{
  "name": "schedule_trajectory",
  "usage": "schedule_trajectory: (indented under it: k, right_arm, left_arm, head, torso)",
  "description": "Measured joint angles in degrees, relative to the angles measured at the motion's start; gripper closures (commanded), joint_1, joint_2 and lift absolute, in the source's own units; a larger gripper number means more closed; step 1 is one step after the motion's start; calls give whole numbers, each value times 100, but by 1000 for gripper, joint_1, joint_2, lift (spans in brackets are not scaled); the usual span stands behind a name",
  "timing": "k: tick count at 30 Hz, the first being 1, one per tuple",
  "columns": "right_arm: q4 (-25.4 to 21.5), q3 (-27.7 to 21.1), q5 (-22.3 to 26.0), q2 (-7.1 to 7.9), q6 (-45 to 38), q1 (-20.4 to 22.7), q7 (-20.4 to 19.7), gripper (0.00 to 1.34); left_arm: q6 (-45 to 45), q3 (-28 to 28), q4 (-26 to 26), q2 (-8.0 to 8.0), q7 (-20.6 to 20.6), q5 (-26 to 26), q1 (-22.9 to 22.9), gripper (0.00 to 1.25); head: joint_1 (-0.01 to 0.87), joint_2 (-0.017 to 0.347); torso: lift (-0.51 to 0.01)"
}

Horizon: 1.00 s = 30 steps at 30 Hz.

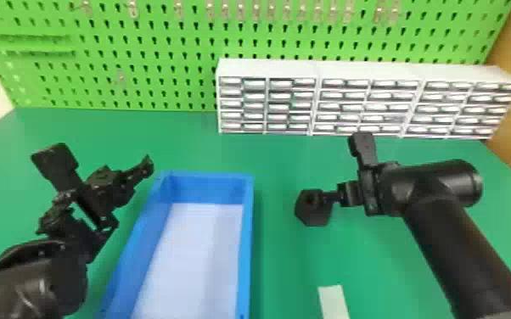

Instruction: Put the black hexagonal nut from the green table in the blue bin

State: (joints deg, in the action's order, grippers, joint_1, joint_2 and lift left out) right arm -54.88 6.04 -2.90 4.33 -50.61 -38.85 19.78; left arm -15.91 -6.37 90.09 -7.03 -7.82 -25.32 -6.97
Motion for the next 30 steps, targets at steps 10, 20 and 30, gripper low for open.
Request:
schedule_trajectory:
  k: [10,20,30]
  right_arm:
    - [61,-7,0,-3,87,45,0,211]
    - [104,-27,0,-11,170,139,0,213]
    - [120,-59,-33,-11,191,167,0,213]
  left_arm:
    - [0,4,0,0,0,-4,-6,127]
    - [0,2,0,0,0,-8,-6,127]
    - [0,4,0,0,0,-8,-22,127]
  head:
    - [666,32]
    - [666,32]
    - [666,32]
  torso:
    - [-100]
    - [-100]
    - [-100]
